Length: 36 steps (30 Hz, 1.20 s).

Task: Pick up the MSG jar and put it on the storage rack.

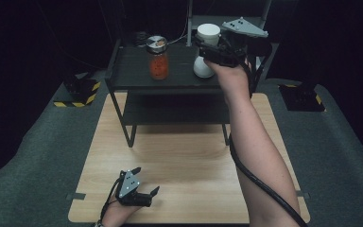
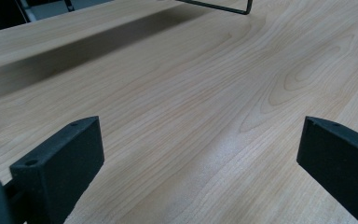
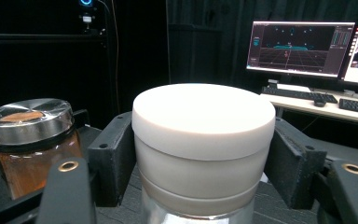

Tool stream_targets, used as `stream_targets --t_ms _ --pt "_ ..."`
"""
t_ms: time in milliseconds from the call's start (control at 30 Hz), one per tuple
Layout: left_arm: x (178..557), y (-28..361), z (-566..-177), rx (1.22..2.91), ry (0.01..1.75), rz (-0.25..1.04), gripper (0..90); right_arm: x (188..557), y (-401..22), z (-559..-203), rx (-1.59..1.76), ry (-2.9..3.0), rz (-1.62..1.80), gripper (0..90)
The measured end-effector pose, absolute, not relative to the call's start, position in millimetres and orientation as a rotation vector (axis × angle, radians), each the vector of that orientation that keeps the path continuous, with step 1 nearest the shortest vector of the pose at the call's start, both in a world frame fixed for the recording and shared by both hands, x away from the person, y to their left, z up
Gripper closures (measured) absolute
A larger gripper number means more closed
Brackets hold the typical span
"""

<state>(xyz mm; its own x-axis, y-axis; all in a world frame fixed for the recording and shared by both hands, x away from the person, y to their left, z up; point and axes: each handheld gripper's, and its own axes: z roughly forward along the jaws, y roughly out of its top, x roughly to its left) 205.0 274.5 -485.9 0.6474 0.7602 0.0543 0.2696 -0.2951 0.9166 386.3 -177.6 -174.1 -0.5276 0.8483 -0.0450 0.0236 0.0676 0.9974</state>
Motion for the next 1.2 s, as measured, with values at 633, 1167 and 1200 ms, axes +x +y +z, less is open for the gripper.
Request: stream_targets --t_ms 633,1167,1200 --pt "205 275 -486 1.86 0.812 0.611 0.8 377 -174 -171 0.924 1.656 1.504 0.0" --pt "204 275 -487 1.858 0.807 0.616 0.8 356 -185 -183 0.906 1.66 1.507 0.0" --pt "204 275 -487 1.857 0.807 0.616 0.8 355 -185 -183 0.906 1.661 1.508 0.0"
